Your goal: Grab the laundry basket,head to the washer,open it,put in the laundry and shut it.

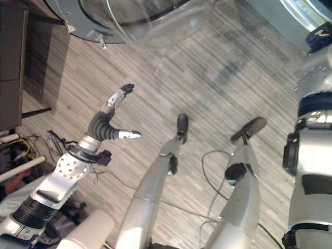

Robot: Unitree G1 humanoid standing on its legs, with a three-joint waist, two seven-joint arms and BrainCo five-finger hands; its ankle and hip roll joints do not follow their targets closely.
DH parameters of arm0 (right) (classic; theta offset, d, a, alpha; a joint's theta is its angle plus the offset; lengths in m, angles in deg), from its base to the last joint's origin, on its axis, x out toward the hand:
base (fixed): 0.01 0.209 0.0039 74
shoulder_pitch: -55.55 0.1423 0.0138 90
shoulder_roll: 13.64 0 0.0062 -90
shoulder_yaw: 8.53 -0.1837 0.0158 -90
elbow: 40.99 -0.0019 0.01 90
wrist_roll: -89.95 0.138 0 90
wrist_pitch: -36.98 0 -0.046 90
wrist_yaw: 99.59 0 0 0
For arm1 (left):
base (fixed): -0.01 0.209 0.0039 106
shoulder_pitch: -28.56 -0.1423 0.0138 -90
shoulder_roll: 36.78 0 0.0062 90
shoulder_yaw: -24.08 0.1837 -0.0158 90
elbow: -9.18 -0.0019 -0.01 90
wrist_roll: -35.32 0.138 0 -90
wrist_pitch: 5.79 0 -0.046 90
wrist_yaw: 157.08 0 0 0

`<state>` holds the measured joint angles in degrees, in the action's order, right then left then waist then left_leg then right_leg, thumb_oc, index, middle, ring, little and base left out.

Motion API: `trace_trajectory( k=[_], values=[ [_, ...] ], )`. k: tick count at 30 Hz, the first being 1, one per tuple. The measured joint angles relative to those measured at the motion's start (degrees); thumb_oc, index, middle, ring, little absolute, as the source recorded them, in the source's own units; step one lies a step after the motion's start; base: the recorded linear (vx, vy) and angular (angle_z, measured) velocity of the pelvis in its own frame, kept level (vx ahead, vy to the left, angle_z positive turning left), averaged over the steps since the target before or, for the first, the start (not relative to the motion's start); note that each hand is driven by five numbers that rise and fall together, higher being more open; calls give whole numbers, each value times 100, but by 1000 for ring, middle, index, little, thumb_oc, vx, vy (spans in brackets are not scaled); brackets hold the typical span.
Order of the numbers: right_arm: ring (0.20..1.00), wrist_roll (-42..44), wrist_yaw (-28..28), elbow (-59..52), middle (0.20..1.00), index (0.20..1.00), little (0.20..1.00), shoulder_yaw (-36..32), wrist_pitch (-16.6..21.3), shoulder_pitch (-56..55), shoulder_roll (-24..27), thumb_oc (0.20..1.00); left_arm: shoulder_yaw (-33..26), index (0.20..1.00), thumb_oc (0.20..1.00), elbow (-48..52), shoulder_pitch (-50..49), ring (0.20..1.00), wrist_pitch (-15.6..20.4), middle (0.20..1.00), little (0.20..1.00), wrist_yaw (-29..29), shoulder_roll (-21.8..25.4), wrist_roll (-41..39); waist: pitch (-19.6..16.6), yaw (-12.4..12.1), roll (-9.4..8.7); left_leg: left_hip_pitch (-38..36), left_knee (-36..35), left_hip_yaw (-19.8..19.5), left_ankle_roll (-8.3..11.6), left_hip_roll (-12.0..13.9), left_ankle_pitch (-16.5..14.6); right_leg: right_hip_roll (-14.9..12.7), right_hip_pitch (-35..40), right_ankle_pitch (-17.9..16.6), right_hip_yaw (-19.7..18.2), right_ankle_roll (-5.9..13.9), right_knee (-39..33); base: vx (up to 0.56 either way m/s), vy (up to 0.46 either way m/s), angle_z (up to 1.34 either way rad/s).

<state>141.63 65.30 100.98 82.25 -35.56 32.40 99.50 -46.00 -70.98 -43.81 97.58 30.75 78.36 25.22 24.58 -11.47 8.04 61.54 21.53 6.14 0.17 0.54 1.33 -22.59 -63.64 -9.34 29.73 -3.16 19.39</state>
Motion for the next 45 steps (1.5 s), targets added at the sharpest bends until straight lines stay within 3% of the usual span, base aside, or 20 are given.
trace_trajectory(
  k=[3,4,5,6,7,8,10,11,12,14,19,22,25,28,37,40,41,42,43,45],
  values=[
    [1000,-262,-130,-525,1000,1000,1000,-423,202,-1081,-780,1000,-140,1000,1000,19,-202,1000,-1,1000,1000,-79,-92,-4,-8,137,-21,-280,14,-49,32,75,-67,157,419,-50,74,43,-245,-3,31,-9],
    [1000,-549,-96,-984,1000,1000,1000,-394,258,-2041,-1262,1000,-171,1000,1000,-30,-432,1000,-11,1000,1000,-96,-91,-5,-70,243,-159,-449,-3,-60,43,110,-108,244,631,-78,75,73,-400,4,-9,-29],
    [1000,-829,-103,-956,1000,1000,1000,-240,200,-3209,-1814,1000,-173,1000,1000,-192,-765,1000,-23,1000,1000,-150,-119,-8,-258,354,-437,-585,33,9,58,174,-215,387,820,-154,23,120,-644,-4,-8,-30],
    [1000,-1102,-94,-944,1000,1000,1000,-53,104,-3748,-1936,1000,-194,1000,1000,-257,-933,1000,-55,1000,1000,-198,-147,-12,-293,453,-488,-670,46,-1,60,215,-251,434,965,-190,37,132,-748,-2,-16,-22],
    [1000,-1330,-70,-947,1000,1000,1000,118,10,-4243,-1972,1000,-193,1000,1000,-321,-1068,1000,-109,1000,1000,-230,-187,-12,-296,559,-493,-769,48,-45,57,221,-269,459,1131,-208,78,146,-816,-7,-12,-8],
    [1000,-1724,-31,-638,1000,1000,1000,351,-217,-4901,-2069,1000,-253,1000,1000,-441,-1420,1000,-155,1000,1000,-319,-219,-39,-379,729,-639,-990,35,-26,67,246,-333,506,1371,-209,64,179,-922,1,-34,-7],
    [1000,-2142,70,133,1000,1000,1000,631,-495,-5163,-2033,1000,-298,1000,1000,-732,-1572,1000,-265,1000,1000,-461,-320,-77,-391,832,-708,-1360,40,-49,78,303,-416,585,1821,-247,73,213,-1065,25,-42,-12],
    [1000,-2419,39,227,1000,1000,1000,894,-598,-5370,-1956,1000,-335,1000,1000,-832,-1672,1000,-257,1000,1000,-488,-356,-142,-415,843,-740,-1554,29,-66,82,333,-506,598,2003,-159,66,293,-1036,42,-39,-2],
    [1000,-3218,217,209,1000,1000,1000,1638,-774,-5808,-1671,1000,-398,1000,1000,-1170,-1894,1000,-343,1000,1000,-608,-559,-410,-413,835,-737,-2195,-16,-149,100,370,-619,614,2572,78,63,324,-821,56,-40,3],
    [1000,-3604,355,271,1000,1000,1000,1646,-880,-6199,-1785,1000,-387,1000,1000,-1321,-2396,1000,-357,1000,1000,-678,-559,-654,-684,809,-836,-2745,-207,-248,155,398,-663,631,3025,320,70,345,-714,104,-19,12],
    [1000,-4100,558,358,1000,1000,1000,1570,-1064,-6161,-1874,1000,-437,1000,1000,-2336,-2634,1000,-595,1000,1000,-680,-974,-735,-748,821,-807,-4101,-572,-281,218,484,-672,786,4276,518,85,444,-780,151,-64,2],
    [1000,-4437,758,508,1000,1000,1000,1618,-1168,-6354,-2035,1000,-676,1000,1000,-3316,-2763,1000,-737,1000,1000,-632,-1500,-667,-1290,823,-876,-5118,-1169,-227,301,631,-651,1110,5277,478,84,514,-1518,163,-89,-14],
    [1000,-4730,812,831,1000,1000,1000,1611,-1310,-6613,-2208,1000,-777,1000,1000,-3530,-2953,1000,-863,1000,1000,-630,-1706,-448,-1720,856,-956,-5793,-1763,-222,294,710,-541,1359,5884,416,88,591,-1995,149,-68,-2],
    [1000,-4814,781,1452,1000,1000,1000,1389,-1522,-6852,-2428,1000,-779,1000,1000,-3743,-3046,1000,-960,1000,1000,-587,-2013,-247,-2060,847,-899,-6464,-2329,-147,411,781,-385,1572,6451,311,81,636,-2496,113,-57,-4],
    [1000,-4816,755,1768,1000,1000,1000,1292,-1647,-7136,-2480,1000,-765,1000,1000,-4083,-3081,1000,-1052,1000,1000,-589,-2504,-12,-2324,850,-585,-6833,-2540,-239,476,931,-294,1732,6776,473,35,646,-2497,-2,-90,7],
    [1000,-4836,734,1937,1000,1000,1000,1291,-1659,-6939,-2518,1000,-987,1000,1000,-4410,-3032,1000,-1028,1000,1000,-445,-2607,-44,-2226,608,-619,-6515,-1847,-341,394,923,-360,1811,6746,589,-265,596,-2498,-164,-53,-3],
    [1000,-4878,705,2013,1000,1000,1000,1296,-1648,-6876,-2562,1000,-1110,1000,1000,-4492,-2937,1000,-1028,1000,1000,-367,-2594,-75,-2129,589,-764,-6200,-1253,-463,430,869,-363,1722,6728,594,-344,530,-2500,-146,9,-14],
    [1000,-4932,655,2078,1000,1000,1000,1324,-1642,-6756,-2554,1000,-1262,1000,1000,-4524,-3008,1000,-1026,1000,1000,-269,-2598,-81,-2025,417,-800,-5862,-614,-673,551,826,-279,1783,6717,585,-382,430,-2492,3,60,-9],
    [1000,-4976,632,2155,1000,1000,1000,1336,-1653,-6609,-2535,1000,-1501,1000,1000,-4560,-2972,1000,-1027,1000,1000,-30,-2633,-35,-1907,363,-903,-5282,212,-1408,876,805,-271,1763,6669,625,-454,368,-2502,116,131,-10],
    [1000,-5032,599,2214,1000,1000,1000,1343,-1658,-6550,-2535,1000,-1640,1000,1000,-4590,-3044,1000,-1031,1000,1000,199,-2621,16,-1899,361,-922,-5381,-414,-1729,933,989,-296,1833,6625,663,-523,380,-2501,119,151,-13]
  ],
)
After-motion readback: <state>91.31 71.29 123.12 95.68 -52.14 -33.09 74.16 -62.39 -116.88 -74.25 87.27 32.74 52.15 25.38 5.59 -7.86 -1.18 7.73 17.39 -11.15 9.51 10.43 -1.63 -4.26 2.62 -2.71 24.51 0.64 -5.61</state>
